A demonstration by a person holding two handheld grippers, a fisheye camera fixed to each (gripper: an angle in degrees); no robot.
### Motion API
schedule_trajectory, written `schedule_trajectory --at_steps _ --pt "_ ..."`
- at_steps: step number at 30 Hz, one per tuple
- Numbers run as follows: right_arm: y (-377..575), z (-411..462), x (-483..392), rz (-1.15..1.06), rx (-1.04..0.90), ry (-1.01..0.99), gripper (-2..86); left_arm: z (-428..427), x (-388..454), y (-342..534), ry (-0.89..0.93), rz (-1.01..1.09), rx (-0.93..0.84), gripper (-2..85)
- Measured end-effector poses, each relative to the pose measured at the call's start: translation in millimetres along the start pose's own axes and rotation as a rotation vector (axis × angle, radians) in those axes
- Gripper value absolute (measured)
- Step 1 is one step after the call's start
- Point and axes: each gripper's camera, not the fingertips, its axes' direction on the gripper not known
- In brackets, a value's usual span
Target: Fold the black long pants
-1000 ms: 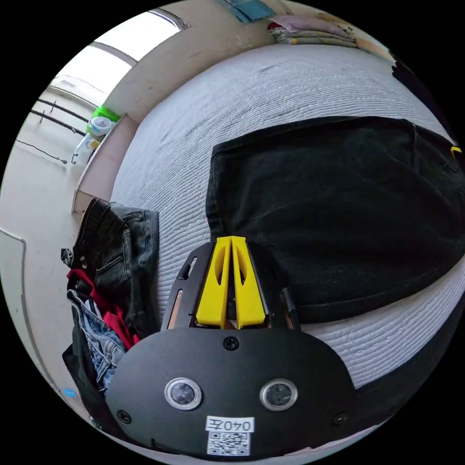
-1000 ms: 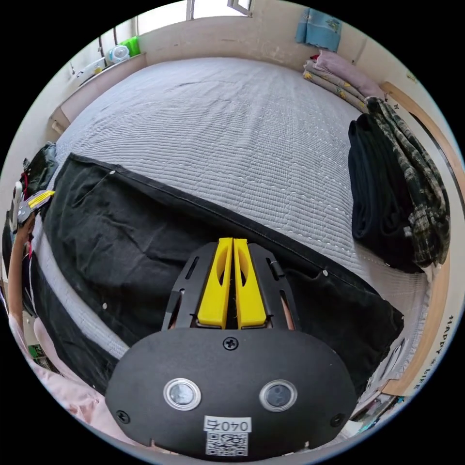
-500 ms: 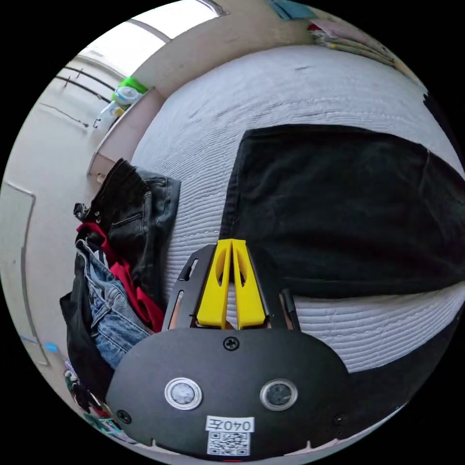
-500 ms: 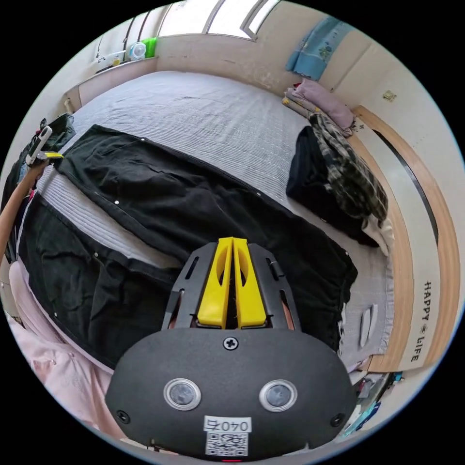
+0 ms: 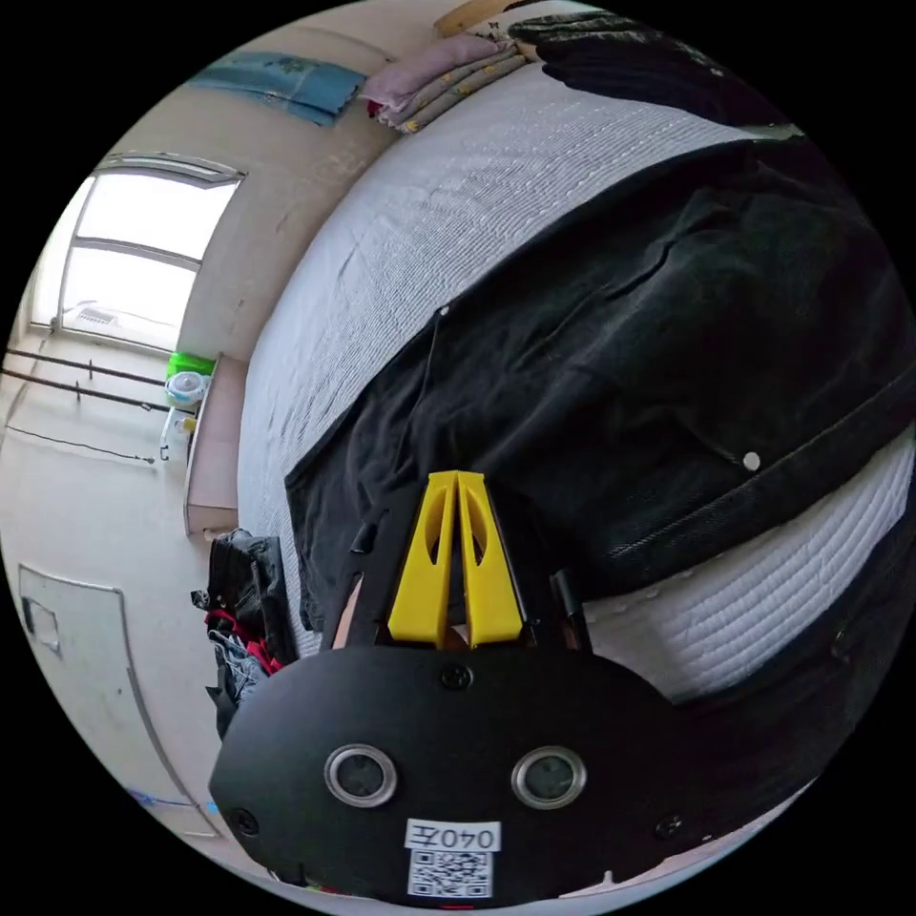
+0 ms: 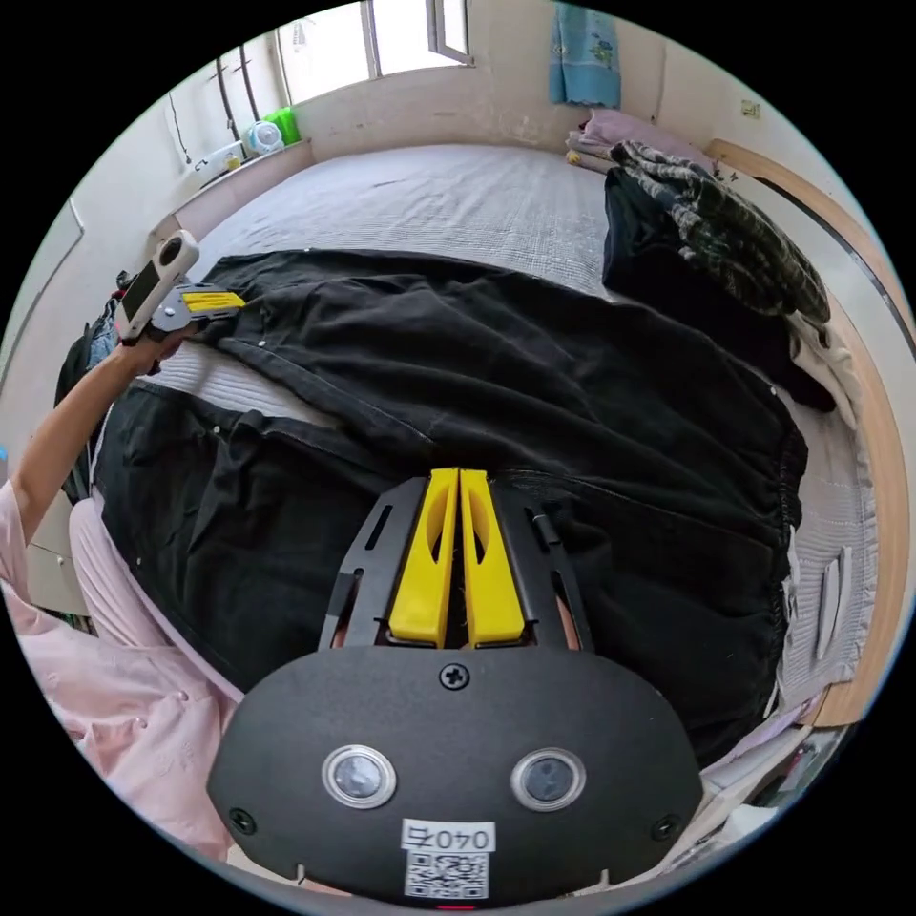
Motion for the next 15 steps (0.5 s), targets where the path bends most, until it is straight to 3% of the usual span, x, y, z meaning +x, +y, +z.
schedule_trajectory --at_steps 3,6,10,14,15 --pt "8.9 -58.9 37.8 0.088 0.237 0.028 -1.0 -79.0 -7.5 -20.4 0.086 -0.015 0.206 -0.9" --pt "9.6 -82.4 100.8 0.219 0.301 0.168 -1.0 -144.7 21.7 -64.1 0.210 0.061 0.341 -0.9" --pt "-6.3 -61.5 202.9 0.392 0.142 0.279 -1.0 -171.0 69.0 -139.0 0.418 0.087 0.326 -0.8" --pt "-14.1 -10.7 266.3 0.431 -0.026 0.284 -1.0 -124.5 91.8 -177.8 0.305 0.091 0.152 -0.9" --pt "-14.6 9.4 285.5 0.450 -0.063 0.213 -1.0 -127.0 88.6 -173.6 0.295 0.088 0.223 -0.9"
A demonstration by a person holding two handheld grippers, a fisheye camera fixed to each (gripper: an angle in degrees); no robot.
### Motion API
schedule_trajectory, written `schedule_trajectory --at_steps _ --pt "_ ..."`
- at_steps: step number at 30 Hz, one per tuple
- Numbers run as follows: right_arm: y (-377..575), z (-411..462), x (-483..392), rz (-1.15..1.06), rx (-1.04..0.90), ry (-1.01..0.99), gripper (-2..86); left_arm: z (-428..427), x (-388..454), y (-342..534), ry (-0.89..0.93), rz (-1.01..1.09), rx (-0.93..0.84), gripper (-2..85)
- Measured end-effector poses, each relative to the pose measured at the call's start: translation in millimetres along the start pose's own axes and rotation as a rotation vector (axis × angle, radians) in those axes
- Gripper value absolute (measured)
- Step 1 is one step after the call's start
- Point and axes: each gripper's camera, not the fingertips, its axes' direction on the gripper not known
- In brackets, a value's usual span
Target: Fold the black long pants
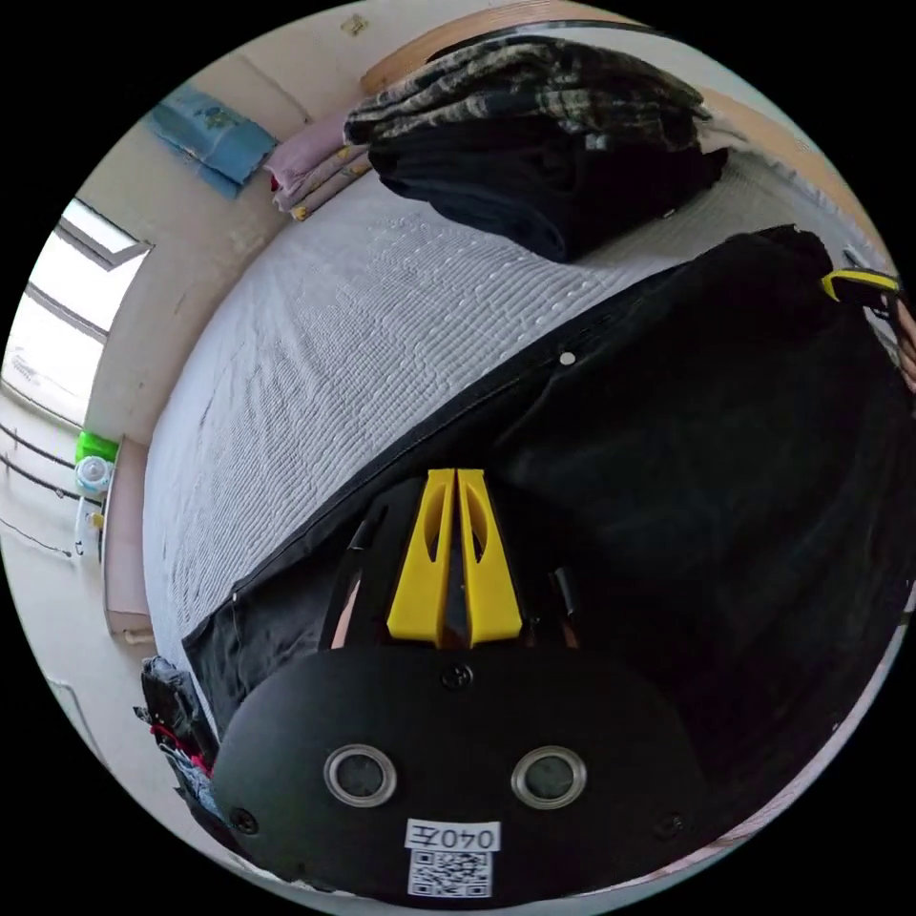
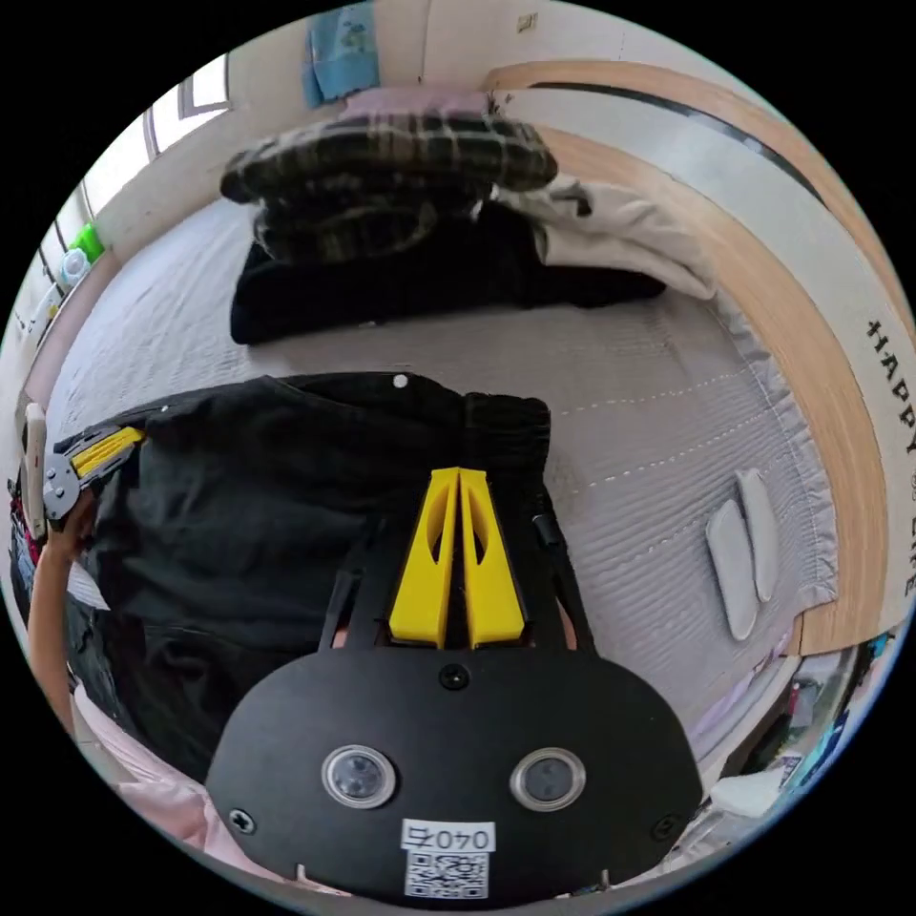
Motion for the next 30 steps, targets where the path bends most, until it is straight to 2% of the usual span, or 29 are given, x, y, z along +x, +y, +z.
schedule_trajectory --at_steps 1,3,5,6,8,10,16,19,21,23,24,26,27,28,30 --pt "-5.3 -2.3 13.0 0.041 0.048 -0.070 -1.0 -2.5 -2.7 2.2 -0.023 0.006 0.015 -0.8" --pt "-17.0 -1.0 20.1 0.032 0.000 -0.109 -1.0 -11.0 -0.3 -0.9 -0.071 0.048 -0.006 -0.8" --pt "-18.4 -12.1 18.0 -0.061 -0.043 -0.091 -1.0 -31.8 -4.7 -5.6 -0.152 0.041 -0.072 -0.8" --pt "-6.6 -34.3 21.9 -0.088 -0.003 -0.065 -1.0 -43.1 -7.4 -3.4 -0.169 0.023 -0.061 -0.8" --pt "32.5 -80.6 33.1 -0.102 0.149 -0.041 -1.0 -112.1 -5.5 25.9 -0.069 0.040 0.131 -0.8" --pt "97.5 -126.1 53.0 -0.116 0.277 -0.059 -1.0 -159.7 14.1 54.1 0.033 0.107 0.235 -0.8" --pt "206.5 -142.4 103.3 -0.081 0.271 -0.090 -1.0 -246.0 118.9 110.1 0.281 0.328 0.452 -0.9" --pt "226.9 -134.9 113.5 -0.062 0.234 -0.175 -1.0 -247.2 155.4 102.6 0.446 0.371 0.440 -0.9" --pt "231.7 -126.9 110.5 -0.066 0.200 -0.198 -1.0 -243.4 175.7 97.2 0.486 0.402 0.422 -0.8" --pt "235.8 -111.0 105.2 -0.050 0.126 -0.129 -0.9 -233.5 203.8 92.8 0.591 0.464 0.313 -0.8" --pt "237.8 -91.1 105.4 -0.026 -0.011 -0.065 -0.9 -229.0 214.2 93.1 0.655 0.523 0.244 -0.8" --pt "245.1 -87.0 112.0 0.007 -0.057 -0.055 -0.8 -246.3 212.4 107.3 0.613 0.582 0.274 -0.9" --pt "246.8 -89.0 115.3 0.007 -0.125 0.011 -0.7 -250.7 205.1 109.2 0.635 0.573 0.273 -0.9" --pt "250.5 -100.9 115.8 -0.005 -0.079 0.113 -0.5 -258.5 185.1 112.9 0.707 0.540 0.293 -0.9" --pt "252.5 -123.4 117.9 -0.035 0.034 0.137 0.1 -264.2 153.7 116.2 0.774 0.458 0.323 -0.9"
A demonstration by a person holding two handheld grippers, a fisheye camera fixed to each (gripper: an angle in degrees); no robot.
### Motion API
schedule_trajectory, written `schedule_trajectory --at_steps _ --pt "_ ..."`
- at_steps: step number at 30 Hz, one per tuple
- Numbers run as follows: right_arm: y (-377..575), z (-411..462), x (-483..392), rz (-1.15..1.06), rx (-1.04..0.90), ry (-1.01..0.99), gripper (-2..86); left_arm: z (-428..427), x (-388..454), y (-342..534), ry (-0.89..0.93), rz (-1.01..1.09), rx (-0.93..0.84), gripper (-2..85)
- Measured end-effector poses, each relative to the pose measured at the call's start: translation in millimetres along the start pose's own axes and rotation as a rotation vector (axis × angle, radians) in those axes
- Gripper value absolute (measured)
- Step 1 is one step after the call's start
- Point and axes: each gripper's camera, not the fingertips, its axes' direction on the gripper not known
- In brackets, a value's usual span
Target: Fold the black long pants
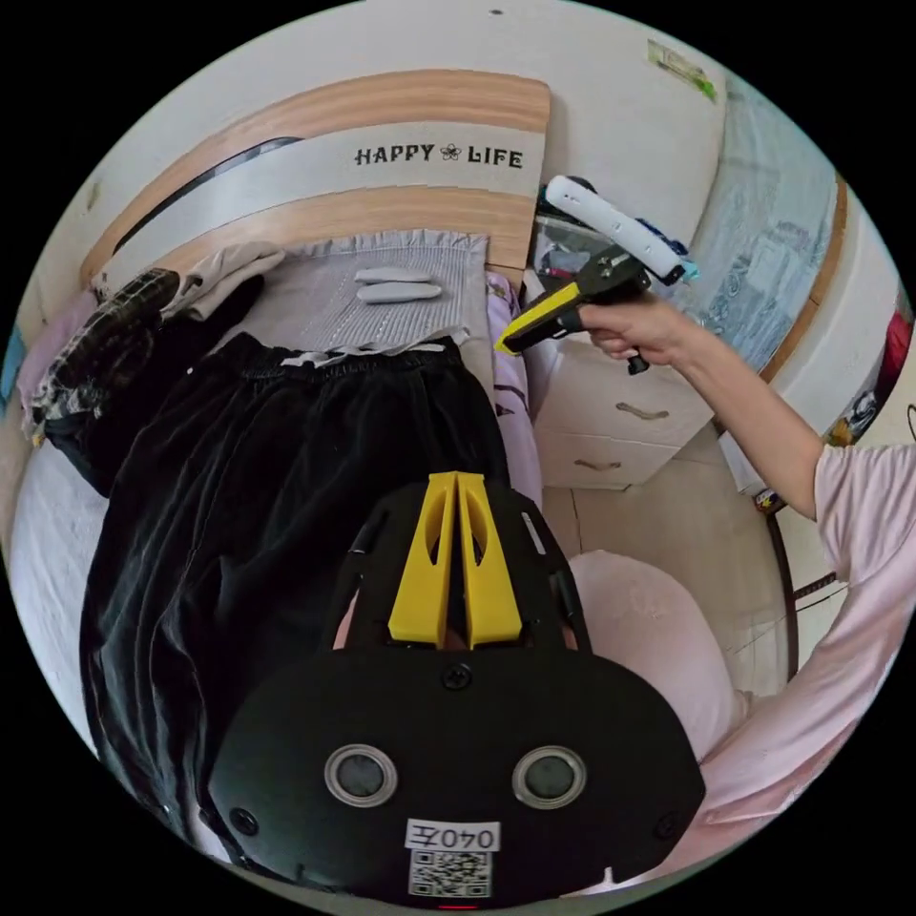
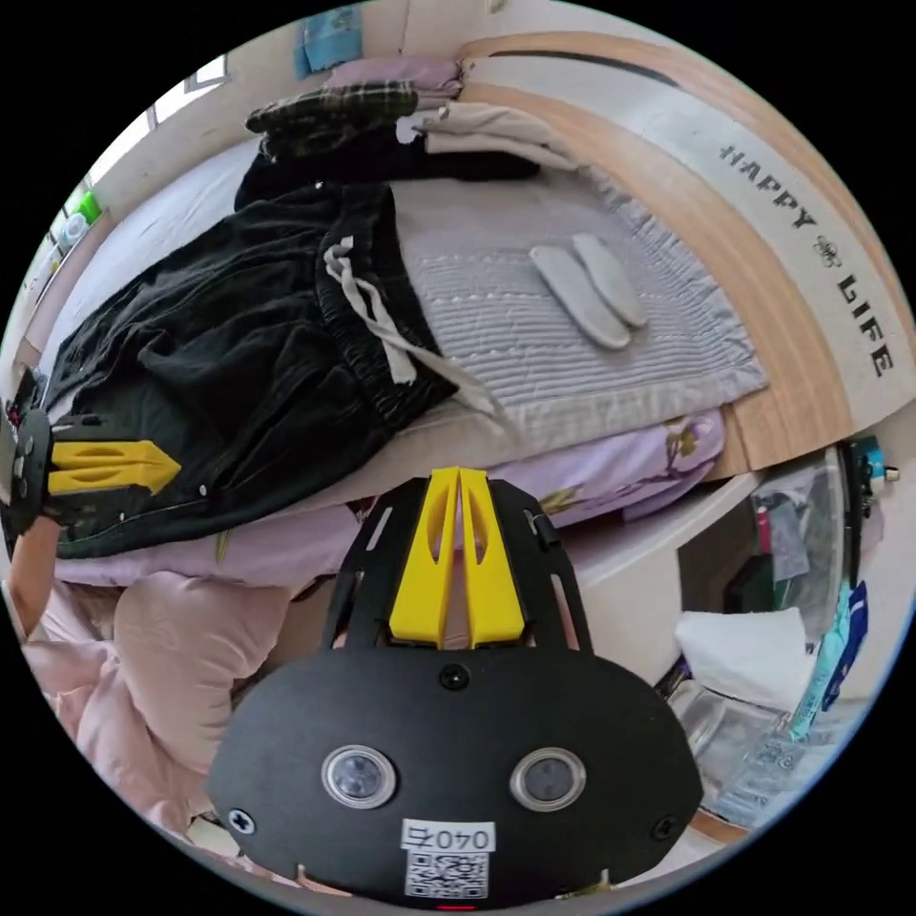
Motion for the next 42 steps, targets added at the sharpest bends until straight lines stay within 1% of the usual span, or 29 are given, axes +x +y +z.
schedule_trajectory --at_steps 1,2,3,4,5,6,7,8,11,13,14,15,17,21,23,24,26,29,30,31,33,34,35,36,37,38,40,41,42 --pt "-2.9 -11.3 5.1 0.002 0.067 -0.006 1.3 -11.7 -9.3 5.5 -0.010 -0.046 0.019 -0.9" --pt "-5.5 -14.9 7.2 0.002 0.091 -0.005 2.3 -20.2 -16.1 11.4 -0.029 -0.081 0.026 -0.9" --pt "-12.9 -16.2 9.7 -0.014 0.113 -0.014 5.3 -23.4 -18.1 14.5 -0.038 -0.092 0.026 -0.9" --pt "-23.6 -9.0 12.5 -0.021 0.075 -0.011 9.4 -29.4 -19.1 21.6 -0.058 -0.104 0.020 -0.9" --pt "-29.6 -2.5 13.9 -0.024 0.032 -0.015 11.5 -37.0 -16.5 30.7 -0.084 -0.108 0.019 -0.9" --pt "-40.6 12.4 17.0 -0.031 -0.068 -0.041 15.6 -41.5 -14.2 36.0 -0.097 -0.107 0.020 -0.9" --pt "-47.9 23.5 18.9 -0.038 -0.121 -0.067 16.0 -51.3 -8.3 47.7 -0.117 -0.096 0.020 -0.9" --pt "-50.3 27.0 19.1 -0.044 -0.126 -0.076 16.2 -62.0 -2.2 60.5 -0.140 -0.085 0.023 -0.8" --pt "-58.9 33.9 22.0 -0.058 -0.146 -0.118 15.1 -86.0 7.7 91.3 -0.213 -0.073 0.022 -0.8" --pt "-55.8 22.2 22.0 -0.090 -0.144 -0.130 11.4 -99.2 9.9 108.0 -0.260 -0.075 0.004 -0.9" --pt "-53.7 17.5 21.3 -0.103 -0.138 -0.118 10.1 -108.7 10.3 119.3 -0.286 -0.080 -0.002 -0.9" --pt "-50.4 8.8 20.8 -0.118 -0.123 -0.063 7.4 -113.5 10.1 124.9 -0.293 -0.086 -0.002 -0.9" --pt "-50.2 4.5 19.4 -0.136 -0.113 0.010 7.3 -129.7 6.5 143.9 -0.277 -0.130 0.018 -0.9" --pt "-67.3 26.2 10.7 -0.130 -0.121 -0.003 7.6 -141.5 1.4 161.4 -0.231 -0.208 0.061 -0.9" --pt "-75.5 39.5 10.4 -0.113 -0.140 0.044 4.7 -153.0 5.2 172.4 -0.273 -0.234 0.068 -0.9" --pt "-80.7 42.6 14.1 -0.095 -0.159 0.087 0.5 -157.0 7.5 175.8 -0.284 -0.228 0.066 -0.9" --pt "-89.6 28.2 20.5 -0.077 -0.159 0.088 -0.4 -174.2 17.6 193.4 -0.341 -0.185 0.050 -0.9" --pt "-107.6 -33.2 12.2 -0.121 -0.086 -0.162 -0.7 -192.2 23.1 217.7 -0.381 -0.190 0.038 -0.9" --pt "-116.0 -59.3 1.0 -0.161 -0.042 -0.301 -0.6 -194.8 22.7 221.6 -0.375 -0.203 0.044 -0.9" --pt "-124.8 -81.9 -14.6 -0.212 0.009 -0.423 -0.4 -198.0 21.3 228.1 -0.350 -0.234 0.061 -0.9" --pt "-139.7 -102.3 -43.7 -0.273 0.054 -0.569 0.3 -199.2 18.6 234.8 -0.302 -0.285 0.097 -0.9" --pt "-148.4 -107.2 -67.1 -0.321 0.074 -0.650 2.5 -198.7 17.8 237.8 -0.280 -0.319 0.114 -0.9" --pt "-152.0 -106.7 -80.0 -0.355 0.063 -0.684 3.6 -198.6 19.2 240.5 -0.266 -0.340 0.119 -0.9" --pt "-158.9 -101.0 -104.2 -0.435 -0.009 -0.717 6.8 -199.3 21.3 242.2 -0.267 -0.340 0.117 -0.9" --pt "-161.9 -95.0 -115.5 -0.459 -0.039 -0.673 8.6 -202.7 28.2 246.8 -0.287 -0.315 0.108 -0.9" --pt "-161.7 -92.7 -116.2 -0.453 -0.027 -0.622 8.8 -208.0 36.5 254.3 -0.335 -0.276 0.091 -0.9" --pt "-156.3 -77.0 -98.7 -0.354 0.040 -0.370 7.9 -215.5 45.2 270.2 -0.422 -0.238 0.058 -0.9" --pt "-154.8 -70.1 -91.4 -0.318 0.045 -0.312 7.9 -218.5 47.1 282.0 -0.458 -0.238 0.037 -0.9" --pt "-152.4 -50.9 -77.6 -0.259 0.014 -0.204 7.8 -219.0 47.1 287.3 -0.466 -0.241 0.027 -0.9"
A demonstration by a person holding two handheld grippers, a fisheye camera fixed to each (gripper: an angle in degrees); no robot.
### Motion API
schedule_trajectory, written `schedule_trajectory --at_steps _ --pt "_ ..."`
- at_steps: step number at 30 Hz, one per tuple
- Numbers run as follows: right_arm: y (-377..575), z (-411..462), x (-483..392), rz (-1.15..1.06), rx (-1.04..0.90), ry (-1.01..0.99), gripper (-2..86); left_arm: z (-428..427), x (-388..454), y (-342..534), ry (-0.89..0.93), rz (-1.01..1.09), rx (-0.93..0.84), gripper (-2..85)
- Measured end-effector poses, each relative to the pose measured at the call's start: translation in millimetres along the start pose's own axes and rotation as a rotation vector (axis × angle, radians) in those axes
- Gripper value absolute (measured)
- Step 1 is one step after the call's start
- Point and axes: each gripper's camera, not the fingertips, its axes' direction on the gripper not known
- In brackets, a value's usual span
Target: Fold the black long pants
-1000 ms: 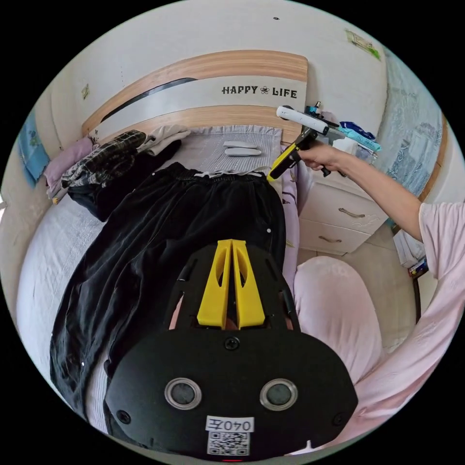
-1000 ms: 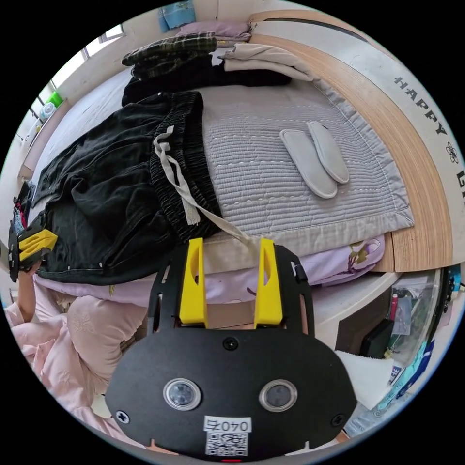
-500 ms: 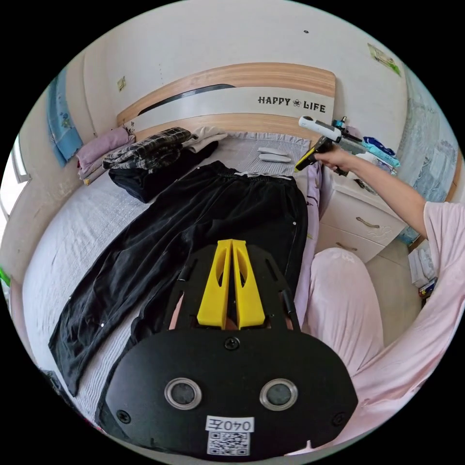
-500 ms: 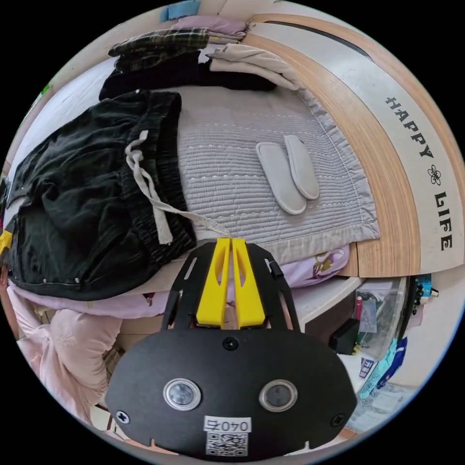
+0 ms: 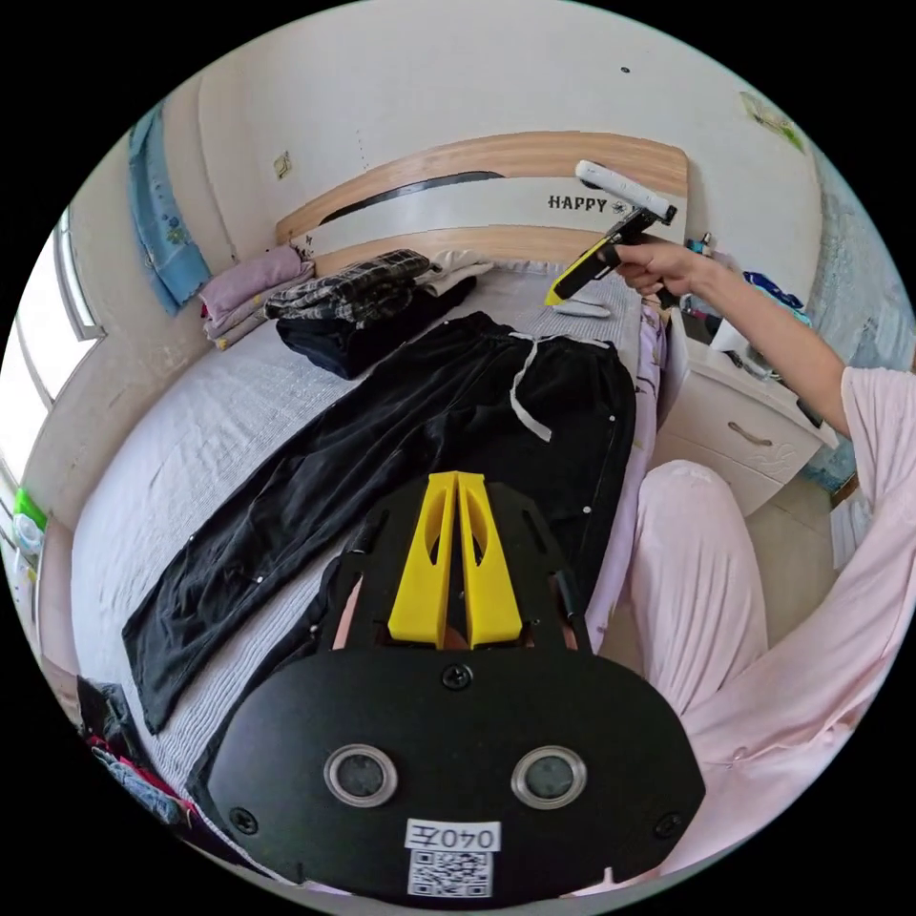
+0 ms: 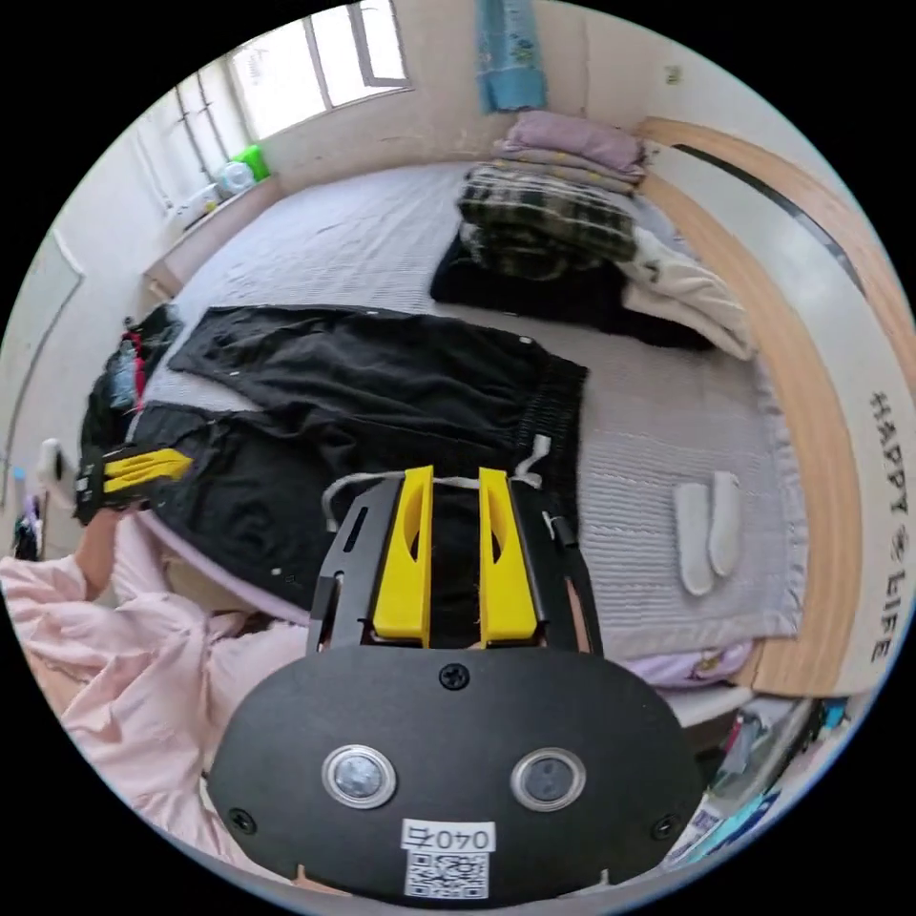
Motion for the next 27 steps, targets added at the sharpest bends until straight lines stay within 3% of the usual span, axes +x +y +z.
schedule_trajectory --at_steps 3,7,11,14,17,19,22,27 --pt "13.6 46.5 32.9 0.116 -0.127 0.028 8.2 6.2 -4.7 22.5 0.006 -0.029 -0.027 -0.9" --pt "15.4 81.5 43.6 0.186 -0.146 0.064 7.9 25.4 5.8 35.8 -0.001 -0.036 -0.050 -0.9" --pt "3.1 97.0 38.8 0.171 -0.180 0.048 0.5 36.1 27.4 40.5 -0.074 0.038 -0.053 -0.8" --pt "-10.9 82.7 15.2 0.111 -0.200 0.145 -0.4 45.7 34.4 46.8 -0.093 0.055 -0.052 -0.8" --pt "-33.3 58.2 -22.3 0.028 -0.132 -0.004 0.1 65.1 31.3 50.4 -0.021 0.000 -0.054 -0.8" --pt "-54.0 54.3 -60.8 -0.059 -0.043 -0.265 5.1 81.3 29.9 48.8 0.035 -0.040 -0.067 -0.9" --pt "-70.6 70.2 -92.1 -0.178 -0.109 -0.476 9.7 101.0 38.2 45.8 0.022 -0.041 -0.090 -0.9" --pt "-39.0 89.0 -68.0 -0.048 -0.060 -0.182 1.3 130.7 62.8 58.5 -0.006 0.077 -0.123 -0.9"
